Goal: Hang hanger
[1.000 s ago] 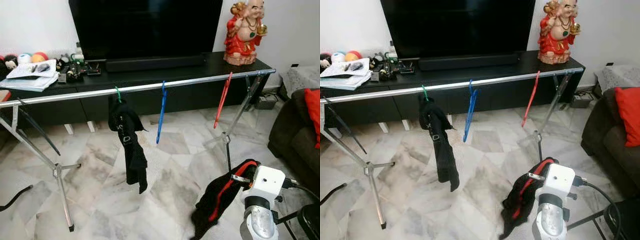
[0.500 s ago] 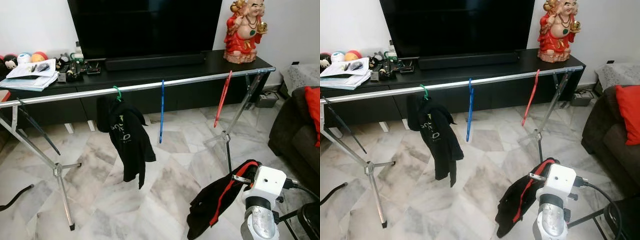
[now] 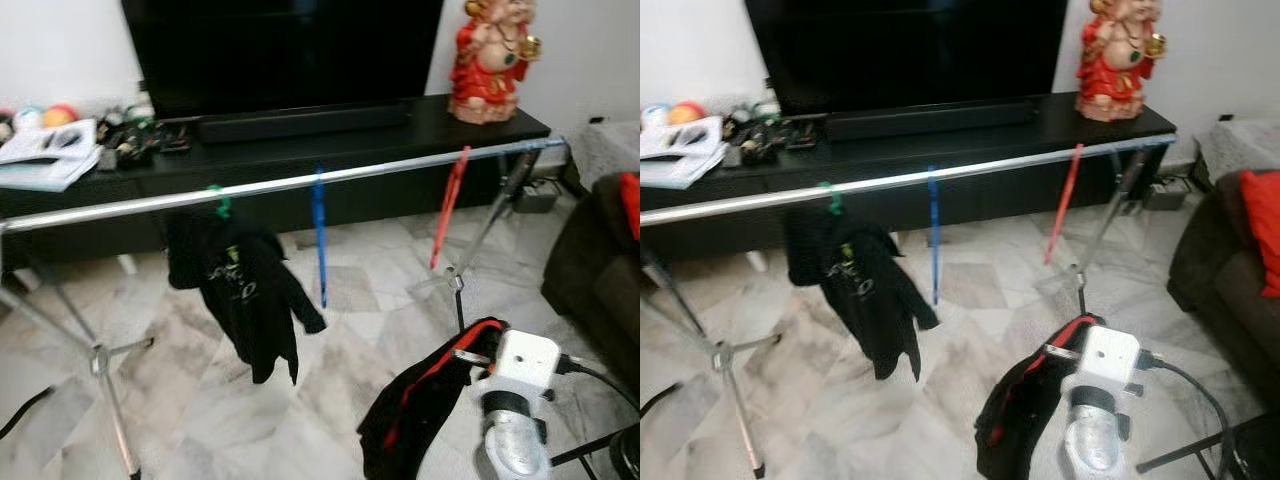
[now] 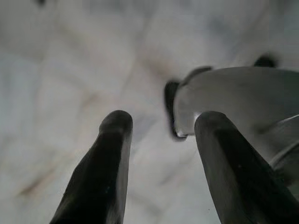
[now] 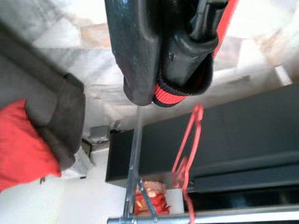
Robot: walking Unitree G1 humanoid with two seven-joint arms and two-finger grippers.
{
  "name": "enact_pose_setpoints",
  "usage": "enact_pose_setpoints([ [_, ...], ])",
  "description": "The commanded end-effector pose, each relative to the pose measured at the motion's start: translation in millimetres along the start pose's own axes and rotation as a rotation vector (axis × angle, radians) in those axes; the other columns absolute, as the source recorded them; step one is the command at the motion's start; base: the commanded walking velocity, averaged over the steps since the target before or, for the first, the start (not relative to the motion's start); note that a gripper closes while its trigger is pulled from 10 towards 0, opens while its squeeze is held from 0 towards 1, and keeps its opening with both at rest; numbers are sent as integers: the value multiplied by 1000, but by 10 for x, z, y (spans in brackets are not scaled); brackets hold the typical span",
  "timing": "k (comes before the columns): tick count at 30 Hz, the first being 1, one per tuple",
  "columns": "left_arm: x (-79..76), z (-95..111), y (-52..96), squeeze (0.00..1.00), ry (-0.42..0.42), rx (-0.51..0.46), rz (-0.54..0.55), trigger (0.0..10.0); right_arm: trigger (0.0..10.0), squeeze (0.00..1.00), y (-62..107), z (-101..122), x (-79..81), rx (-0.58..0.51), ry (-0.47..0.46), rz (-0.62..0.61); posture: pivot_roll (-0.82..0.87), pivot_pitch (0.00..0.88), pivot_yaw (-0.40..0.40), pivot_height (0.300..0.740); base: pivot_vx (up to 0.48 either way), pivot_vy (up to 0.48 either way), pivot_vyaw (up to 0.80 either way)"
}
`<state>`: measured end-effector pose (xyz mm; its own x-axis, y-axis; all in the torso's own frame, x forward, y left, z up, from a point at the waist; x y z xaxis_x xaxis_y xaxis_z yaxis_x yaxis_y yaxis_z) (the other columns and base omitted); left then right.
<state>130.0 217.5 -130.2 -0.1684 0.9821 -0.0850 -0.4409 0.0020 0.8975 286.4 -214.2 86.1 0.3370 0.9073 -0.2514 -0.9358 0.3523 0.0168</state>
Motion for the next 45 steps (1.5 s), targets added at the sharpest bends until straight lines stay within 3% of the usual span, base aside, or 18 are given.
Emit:
enact_pose_setpoints([
  [1,171,-86,48,0,-15,31,42,10000,10000,0,-16,150,105,-50,-25,21,80,66,23,740,319,0,0],
  [17,196,0,46,0,-30,-14,62,10000,10000,0,-15,162,127,-52,-27,27,79,59,22,740,113,0,0],
  [21,197,104,42,0,-49,-61,62,10000,10000,0,-18,163,120,-52,-25,27,79,62,21,740,0,0,0],
  [25,155,520,32,0,-61,-222,64,10000,10000,0,-25,158,104,-52,-21,27,83,66,17,740,0,0,0],
  [27,148,594,35,0,-62,-250,65,10000,10000,0,-25,158,103,-53,-21,27,83,66,17,740,0,0,0],
  [32,45,1456,249,0,-102,-642,11,10000,10000,0,-12,154,113,-52,-22,32,88,68,16,740,0,0,0],
  [35,-38,1753,459,0,-134,-821,-32,10000,10000,0,-3,154,108,-54,-23,33,89,69,17,740,0,0,0],
  [39,-228,1911,833,0,-179,-999,-86,10000,10000,0,9,142,84,-51,-20,32,96,78,14,740,0,0,0],
  [45,-405,1939,934,0,-199,-1053,-122,10000,10000,0,3,137,110,-49,-20,37,101,82,14,740,0,-141,0],
])
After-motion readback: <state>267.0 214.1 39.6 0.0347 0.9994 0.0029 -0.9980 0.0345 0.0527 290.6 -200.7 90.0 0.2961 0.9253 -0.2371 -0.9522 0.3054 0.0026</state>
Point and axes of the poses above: a point about 5 cm out from each wrist's last joint towards the gripper, its own y axis pointing back from the gripper into the wrist, its own z axis along the axis of the wrist's last joint, x = y × z, the point moved 3 cm from there along -y, pointing out of the wrist towards the gripper, and after that the axes turned 12 degrees about y, right-handed, at the moved point
